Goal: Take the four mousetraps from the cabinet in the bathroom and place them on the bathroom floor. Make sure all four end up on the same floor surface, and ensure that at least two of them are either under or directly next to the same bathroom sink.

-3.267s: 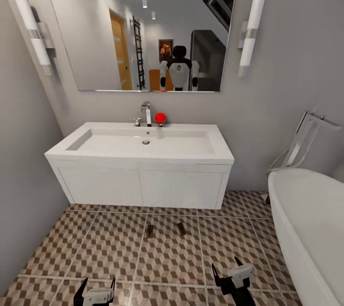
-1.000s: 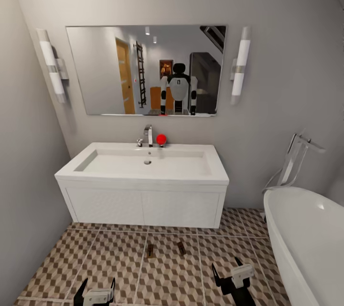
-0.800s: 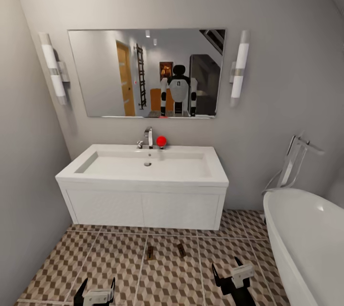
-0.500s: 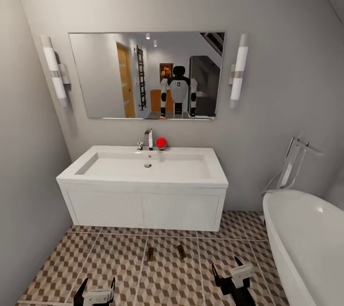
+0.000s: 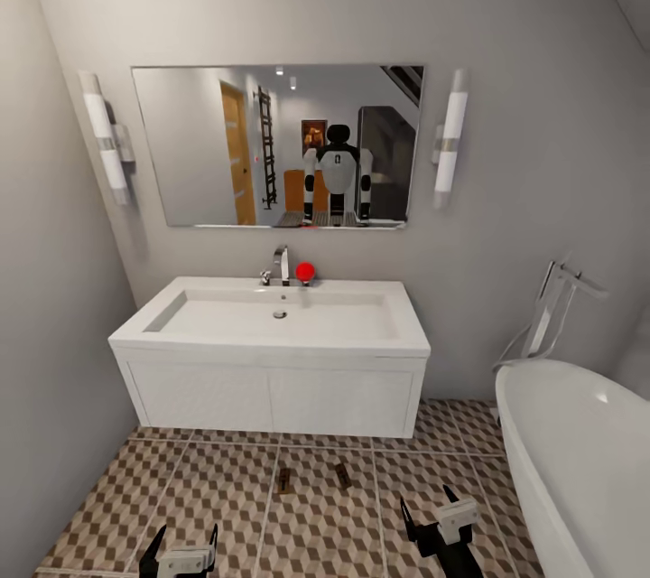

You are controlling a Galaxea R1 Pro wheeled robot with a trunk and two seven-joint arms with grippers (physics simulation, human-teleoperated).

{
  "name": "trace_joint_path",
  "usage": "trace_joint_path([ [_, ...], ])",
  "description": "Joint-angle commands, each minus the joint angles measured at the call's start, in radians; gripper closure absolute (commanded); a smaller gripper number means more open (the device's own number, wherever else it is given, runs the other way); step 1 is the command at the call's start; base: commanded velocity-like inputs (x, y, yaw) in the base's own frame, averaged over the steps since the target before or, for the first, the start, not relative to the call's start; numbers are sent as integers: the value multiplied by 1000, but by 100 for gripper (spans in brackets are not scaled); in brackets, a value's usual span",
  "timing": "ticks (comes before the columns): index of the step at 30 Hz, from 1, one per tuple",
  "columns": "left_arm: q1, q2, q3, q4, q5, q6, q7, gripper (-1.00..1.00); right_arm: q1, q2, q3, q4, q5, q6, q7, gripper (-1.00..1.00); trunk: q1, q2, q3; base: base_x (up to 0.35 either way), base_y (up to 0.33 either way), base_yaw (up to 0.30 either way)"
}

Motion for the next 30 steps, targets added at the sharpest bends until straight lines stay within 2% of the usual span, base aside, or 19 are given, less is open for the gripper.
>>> trace_joint_path([
  [1, -2, 0, -9, 3, 5, -4, 3, -100, -1, 0, 7, 1, -1, -3, -2, -100, -4, 6, 2, 0, 0, 0],
  [8, -2, -1, -9, 3, 5, -4, 3, -100, -1, 0, 7, 1, -1, -3, -2, -100, -30, 55, 23, 0, 0, 0],
  [30, -2, 0, -9, 3, 5, -4, 3, -100, -1, 0, 7, 0, -1, -3, -2, -100, -30, 55, 23, 0, 0, 0],
])
